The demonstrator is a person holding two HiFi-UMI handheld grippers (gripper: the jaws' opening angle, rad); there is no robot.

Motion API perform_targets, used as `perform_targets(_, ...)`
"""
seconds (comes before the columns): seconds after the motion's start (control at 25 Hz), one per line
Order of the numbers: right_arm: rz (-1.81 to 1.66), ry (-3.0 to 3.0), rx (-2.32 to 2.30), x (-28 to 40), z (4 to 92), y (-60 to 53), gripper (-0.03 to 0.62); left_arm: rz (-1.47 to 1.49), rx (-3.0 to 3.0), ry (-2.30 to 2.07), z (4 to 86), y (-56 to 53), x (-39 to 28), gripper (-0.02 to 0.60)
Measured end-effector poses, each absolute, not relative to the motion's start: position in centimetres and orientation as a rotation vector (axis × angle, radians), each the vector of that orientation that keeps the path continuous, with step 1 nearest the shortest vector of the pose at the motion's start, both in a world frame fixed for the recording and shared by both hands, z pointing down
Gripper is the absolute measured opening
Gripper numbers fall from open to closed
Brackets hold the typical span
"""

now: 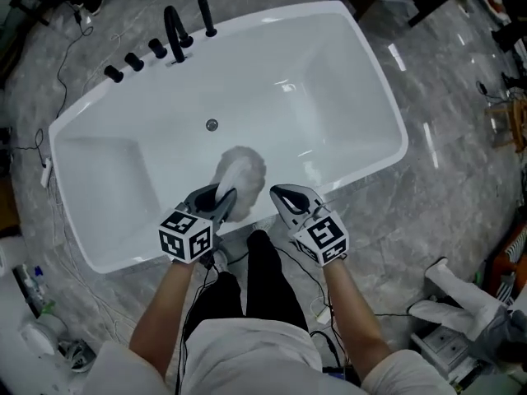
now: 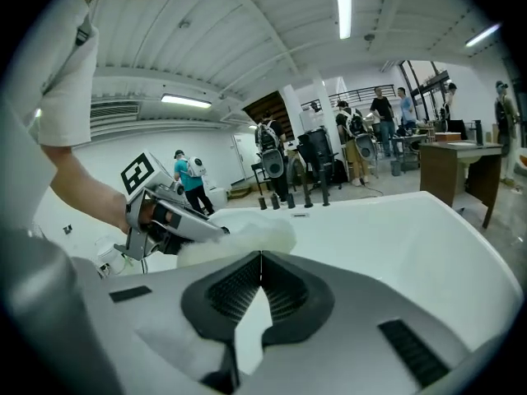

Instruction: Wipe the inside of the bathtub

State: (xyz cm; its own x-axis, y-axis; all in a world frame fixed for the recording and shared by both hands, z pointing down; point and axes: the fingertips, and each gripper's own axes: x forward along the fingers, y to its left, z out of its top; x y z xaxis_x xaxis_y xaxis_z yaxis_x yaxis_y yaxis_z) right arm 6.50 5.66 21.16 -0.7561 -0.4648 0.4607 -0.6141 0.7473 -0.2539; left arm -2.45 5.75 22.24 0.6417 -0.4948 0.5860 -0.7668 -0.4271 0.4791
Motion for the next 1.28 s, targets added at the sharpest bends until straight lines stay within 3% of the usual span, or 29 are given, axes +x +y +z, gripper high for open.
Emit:
perform_targets(0.68,0.371,-2.658,0.941,-3.6,7.7,23.2,0.02,0.289,2.303,-1.218,7.3,24.6,-19.0,0.1)
perform_targets(0.96,0.254,-2.691,0.929,-6.8,3.3,28.7,0.02,0.215,2.339,-1.259,4.1,30.8,-21.5,0.1)
perform_targets(1.28,0.245,-2.728,0.893,-5.4,1.7,29.6,0.02,0.181,2.31,-1.398,2.3,33.7,-22.1,0.1)
